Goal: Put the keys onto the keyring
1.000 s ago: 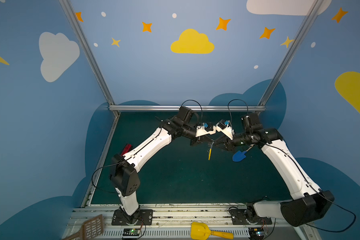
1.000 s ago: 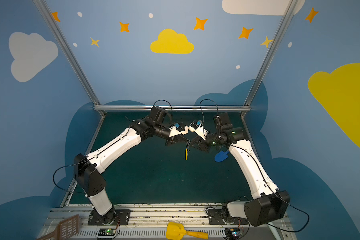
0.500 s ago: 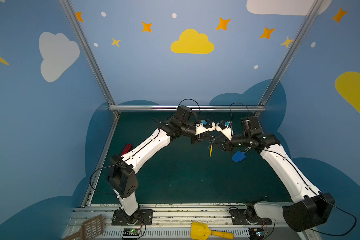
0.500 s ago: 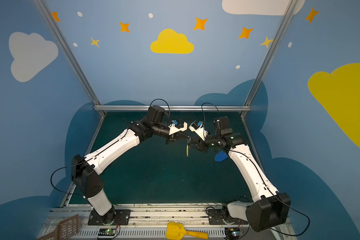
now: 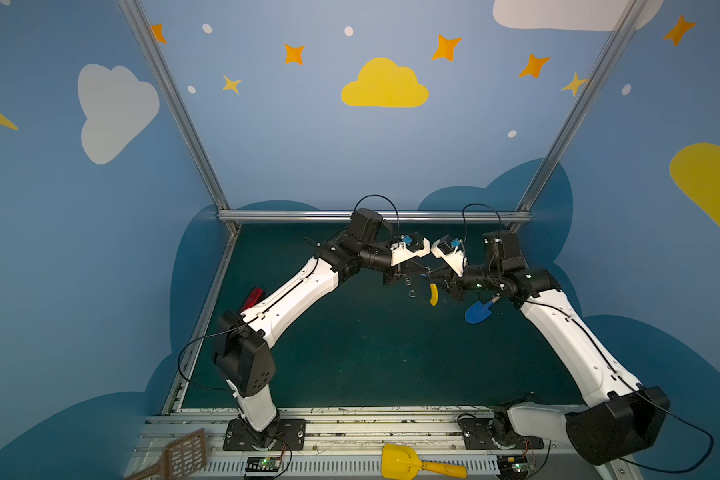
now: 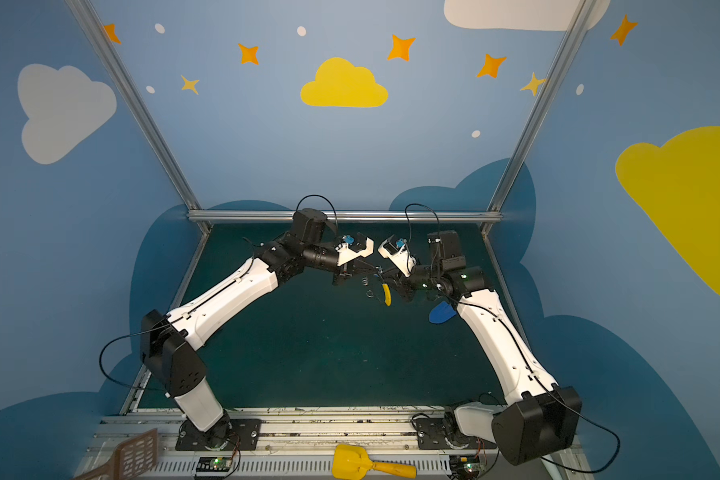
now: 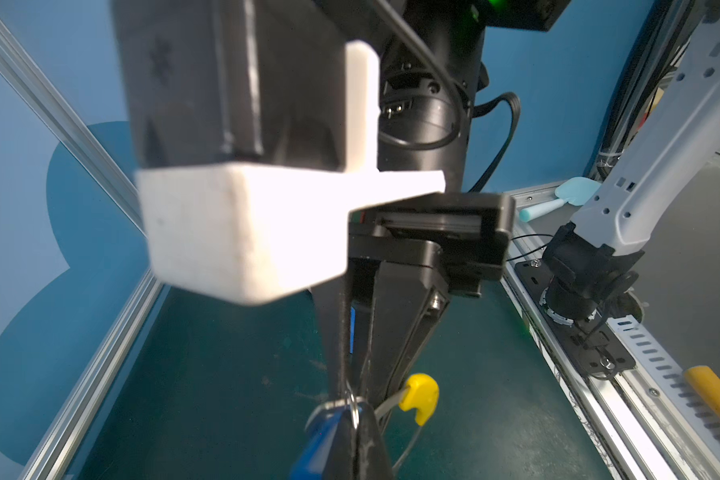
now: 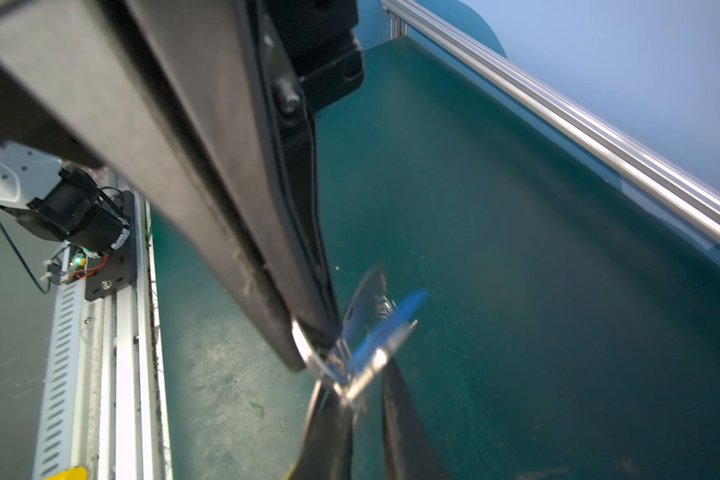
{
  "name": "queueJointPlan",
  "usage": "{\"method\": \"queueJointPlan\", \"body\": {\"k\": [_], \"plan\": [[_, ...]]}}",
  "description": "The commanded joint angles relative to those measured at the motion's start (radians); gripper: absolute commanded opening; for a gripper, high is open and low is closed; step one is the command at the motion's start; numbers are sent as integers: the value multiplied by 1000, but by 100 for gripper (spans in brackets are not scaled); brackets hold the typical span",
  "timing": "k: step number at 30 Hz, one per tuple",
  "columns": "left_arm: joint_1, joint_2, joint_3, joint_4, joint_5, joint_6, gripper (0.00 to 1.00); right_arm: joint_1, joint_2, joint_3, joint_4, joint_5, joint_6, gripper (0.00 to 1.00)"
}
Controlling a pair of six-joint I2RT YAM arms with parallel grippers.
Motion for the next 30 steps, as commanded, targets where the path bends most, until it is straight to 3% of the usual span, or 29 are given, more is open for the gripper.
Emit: {"method": "queueJointPlan", "body": {"k": [1, 11, 12, 15, 18, 23, 30], "plan": [[9, -24, -9, 59, 36, -53, 4, 8, -23, -13, -14, 23, -42, 12], [14, -19, -13, 121, 47, -104, 4, 17, -54, -38, 26, 64, -69, 3], [15, -18, -14, 129, 53, -110, 4, 16, -63, -48, 38, 53, -70, 7], [20, -14, -16, 146, 77, -123, 4, 14, -101, -100, 106, 64, -49, 35], [24, -10, -13, 150, 117, -129, 4, 4, -131, -128, 149, 58, -38, 45], [26, 1, -7, 143, 167, -130, 4, -10, -116, -97, 158, 16, -19, 55], [26, -3, -7, 137, 154, -123, 4, -10, -118, -88, 190, -3, 5, 54]]}}
